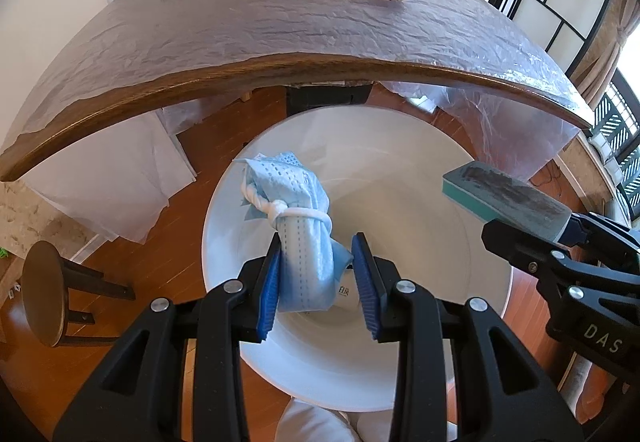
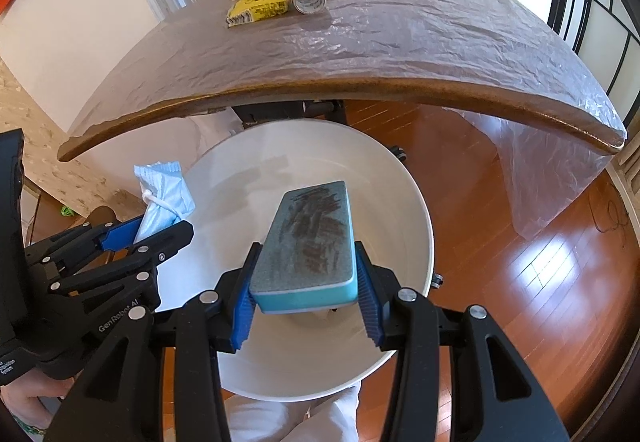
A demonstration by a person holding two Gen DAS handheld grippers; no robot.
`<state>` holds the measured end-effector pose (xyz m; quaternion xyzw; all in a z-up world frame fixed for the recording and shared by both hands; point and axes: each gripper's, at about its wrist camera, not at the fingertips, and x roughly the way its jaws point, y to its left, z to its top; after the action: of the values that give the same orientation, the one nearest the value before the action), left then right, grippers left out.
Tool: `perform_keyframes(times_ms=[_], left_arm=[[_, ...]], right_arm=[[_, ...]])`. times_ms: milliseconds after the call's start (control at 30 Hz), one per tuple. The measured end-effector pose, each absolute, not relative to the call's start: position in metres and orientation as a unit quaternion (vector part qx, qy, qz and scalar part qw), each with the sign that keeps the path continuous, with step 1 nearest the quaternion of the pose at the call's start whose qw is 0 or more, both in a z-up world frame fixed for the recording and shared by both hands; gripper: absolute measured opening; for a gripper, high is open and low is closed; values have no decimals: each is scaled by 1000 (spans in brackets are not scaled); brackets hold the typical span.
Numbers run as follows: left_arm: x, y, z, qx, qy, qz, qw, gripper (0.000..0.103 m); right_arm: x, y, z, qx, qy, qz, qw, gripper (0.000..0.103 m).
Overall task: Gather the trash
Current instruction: 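Carry the blue mask and teal sponge with both tools over the white bin, then open both tools to drop the mask and sponge into the bin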
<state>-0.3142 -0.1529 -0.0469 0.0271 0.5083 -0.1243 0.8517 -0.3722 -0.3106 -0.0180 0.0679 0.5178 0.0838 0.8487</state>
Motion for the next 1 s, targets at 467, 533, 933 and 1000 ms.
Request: perform_keyframes(times_ms=[467,533,933,1000], left_arm=[[-308,-160,-62,36,519,-125,845,36],[-306,-162,-66,38,522,-124,843,36],[-298,-162,-73,41,532,-125,837,36],[-298,-162,-75,41,534,-125,835,36]], right_arm=[[-369,-313,-27,66,528,80,843,43],[-367,-314,-28,66,530,79,842,43],[-361,-314,-34,67,540,74,836,43],[-361,-315,-34,66,541,74,835,43]])
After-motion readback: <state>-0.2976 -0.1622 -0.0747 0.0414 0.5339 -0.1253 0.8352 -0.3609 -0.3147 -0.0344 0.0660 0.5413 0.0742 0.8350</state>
